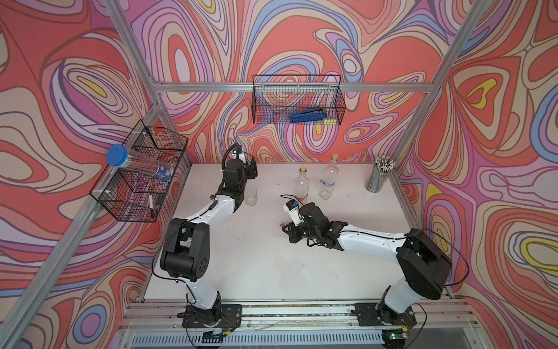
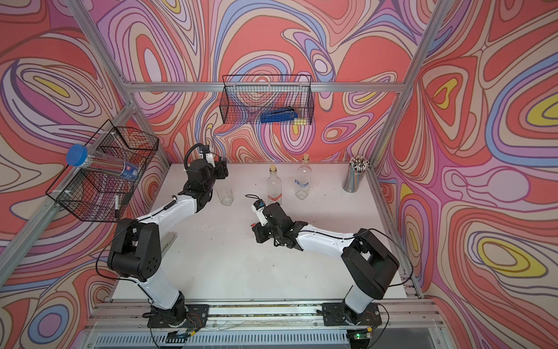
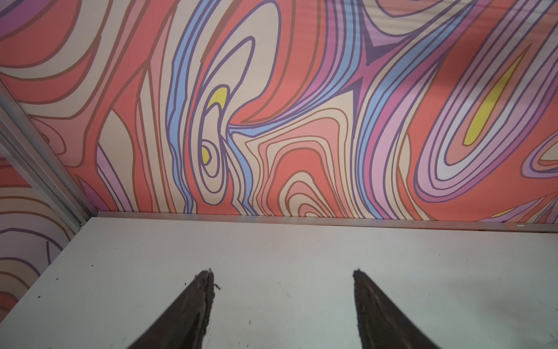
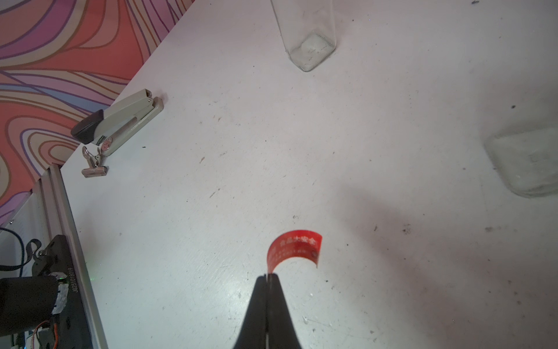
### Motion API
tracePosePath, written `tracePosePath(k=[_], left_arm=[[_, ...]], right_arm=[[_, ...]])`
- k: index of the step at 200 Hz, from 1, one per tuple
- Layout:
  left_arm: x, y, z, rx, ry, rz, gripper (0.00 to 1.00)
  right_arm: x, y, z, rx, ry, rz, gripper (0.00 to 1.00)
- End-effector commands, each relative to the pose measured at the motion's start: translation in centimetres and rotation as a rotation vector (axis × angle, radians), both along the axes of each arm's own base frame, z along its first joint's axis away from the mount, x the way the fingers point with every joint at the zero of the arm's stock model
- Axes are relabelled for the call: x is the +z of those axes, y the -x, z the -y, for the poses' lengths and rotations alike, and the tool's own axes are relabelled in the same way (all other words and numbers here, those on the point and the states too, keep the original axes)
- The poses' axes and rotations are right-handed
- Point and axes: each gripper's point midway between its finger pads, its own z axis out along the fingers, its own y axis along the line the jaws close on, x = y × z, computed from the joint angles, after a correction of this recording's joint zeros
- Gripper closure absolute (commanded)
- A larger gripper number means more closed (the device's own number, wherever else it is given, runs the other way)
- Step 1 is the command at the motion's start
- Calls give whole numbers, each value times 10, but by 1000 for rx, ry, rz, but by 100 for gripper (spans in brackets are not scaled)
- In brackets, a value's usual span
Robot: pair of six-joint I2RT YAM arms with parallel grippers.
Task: Remove the label from the bottle
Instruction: Place the bottle at the center of the board.
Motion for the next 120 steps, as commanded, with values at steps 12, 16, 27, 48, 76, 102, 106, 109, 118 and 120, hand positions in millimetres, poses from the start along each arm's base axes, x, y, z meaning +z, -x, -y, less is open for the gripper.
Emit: tracePosePath(k=[12,16,27,48,76,102,106,109,118,120], left_arm=[[22,7,-5,7,-11,41,23],[23,8,-5,8,-13,44,23],[26,9,-6,10,-16,49,22],[36,14,-8,17,-21,68,22],[57,29,-18,55,-25,111,21],[80,50,-26,72,-19,112,21],[83,54,-26,73,-13,107,21],[85,57,-27,72,-11,106,21],[91,67,-27,64,9,99,21],[91,69,-27,63,13,96,21]], right_arm=[[9,-1,2,-2,-26,23,100],[9,0,2,-1,-26,23,100],[9,0,3,-1,-28,22,100],[10,1,3,-1,-31,22,100],[12,1,4,-2,-34,27,100],[14,3,5,-2,-38,28,100],[14,3,5,-2,-39,28,100],[14,3,5,-3,-39,29,100],[16,3,5,-1,-41,29,100],[16,3,5,-1,-43,30,100]])
